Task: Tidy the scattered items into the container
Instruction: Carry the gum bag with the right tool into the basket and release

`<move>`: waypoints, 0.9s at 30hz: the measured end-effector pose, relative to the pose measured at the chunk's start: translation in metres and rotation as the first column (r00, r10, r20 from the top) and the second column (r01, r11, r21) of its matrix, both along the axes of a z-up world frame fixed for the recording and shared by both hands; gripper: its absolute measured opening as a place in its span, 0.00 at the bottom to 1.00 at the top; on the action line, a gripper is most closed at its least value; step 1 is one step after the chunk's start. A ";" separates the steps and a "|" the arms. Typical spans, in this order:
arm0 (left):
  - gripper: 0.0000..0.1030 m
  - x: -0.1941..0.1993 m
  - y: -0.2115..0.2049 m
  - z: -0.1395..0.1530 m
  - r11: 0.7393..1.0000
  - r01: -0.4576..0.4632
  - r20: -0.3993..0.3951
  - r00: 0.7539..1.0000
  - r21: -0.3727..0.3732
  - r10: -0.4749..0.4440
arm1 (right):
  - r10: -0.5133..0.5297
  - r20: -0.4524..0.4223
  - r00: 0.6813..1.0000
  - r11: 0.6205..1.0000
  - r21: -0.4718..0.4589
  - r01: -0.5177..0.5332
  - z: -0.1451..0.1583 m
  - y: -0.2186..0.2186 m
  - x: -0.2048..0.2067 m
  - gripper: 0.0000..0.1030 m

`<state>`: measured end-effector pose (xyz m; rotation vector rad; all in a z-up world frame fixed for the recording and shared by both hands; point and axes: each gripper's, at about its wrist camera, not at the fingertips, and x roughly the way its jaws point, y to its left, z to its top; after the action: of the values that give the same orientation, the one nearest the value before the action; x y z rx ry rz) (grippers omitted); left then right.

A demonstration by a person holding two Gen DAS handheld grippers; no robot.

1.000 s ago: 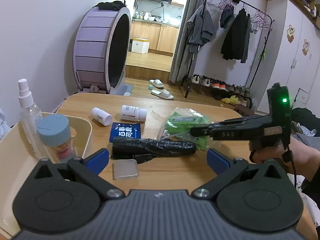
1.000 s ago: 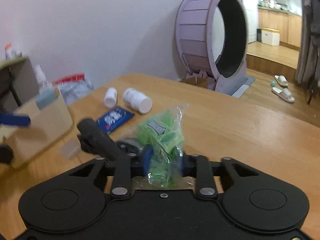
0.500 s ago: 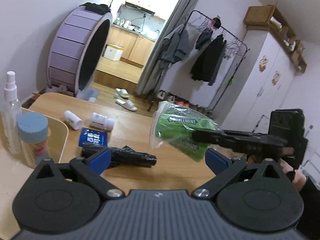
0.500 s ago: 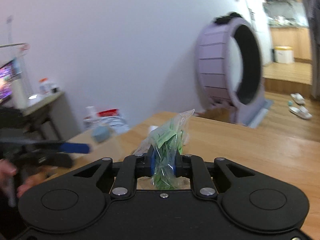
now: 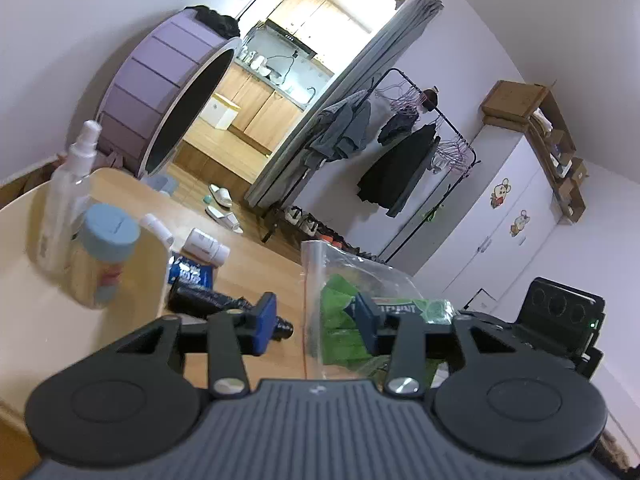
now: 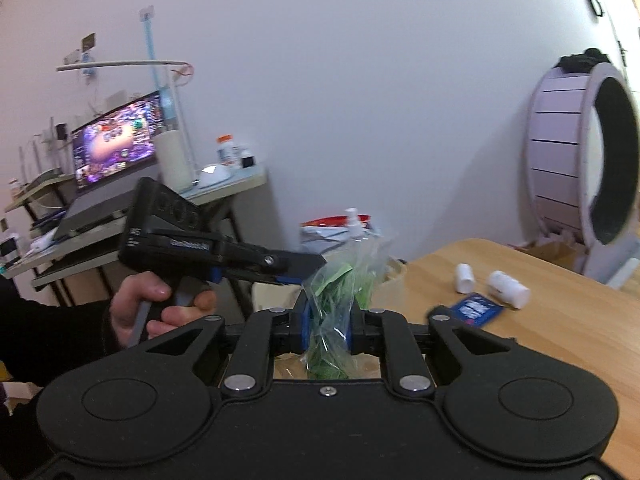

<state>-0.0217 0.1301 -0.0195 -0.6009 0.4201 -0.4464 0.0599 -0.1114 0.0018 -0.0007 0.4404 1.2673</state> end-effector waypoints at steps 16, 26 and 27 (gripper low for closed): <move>0.00 -0.051 0.061 0.013 0.982 -0.171 -0.032 0.984 0.081 0.174 | 0.149 -0.050 0.988 0.989 -0.003 -0.149 -0.008 0.086 0.016 0.16; 0.00 -0.056 0.075 0.014 0.937 -0.263 -0.067 0.956 0.231 0.285 | 0.185 -0.083 0.979 0.983 0.000 -0.186 -0.024 0.151 0.033 0.15; 0.01 -0.058 0.079 0.012 0.939 -0.269 -0.073 0.954 0.216 0.290 | 0.188 -0.082 0.979 0.982 0.004 -0.189 -0.024 0.153 0.033 0.15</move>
<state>-0.0799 0.2093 -0.0074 -0.4762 0.4653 -0.0970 0.0928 0.0411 -0.0217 0.0063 0.5228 1.4569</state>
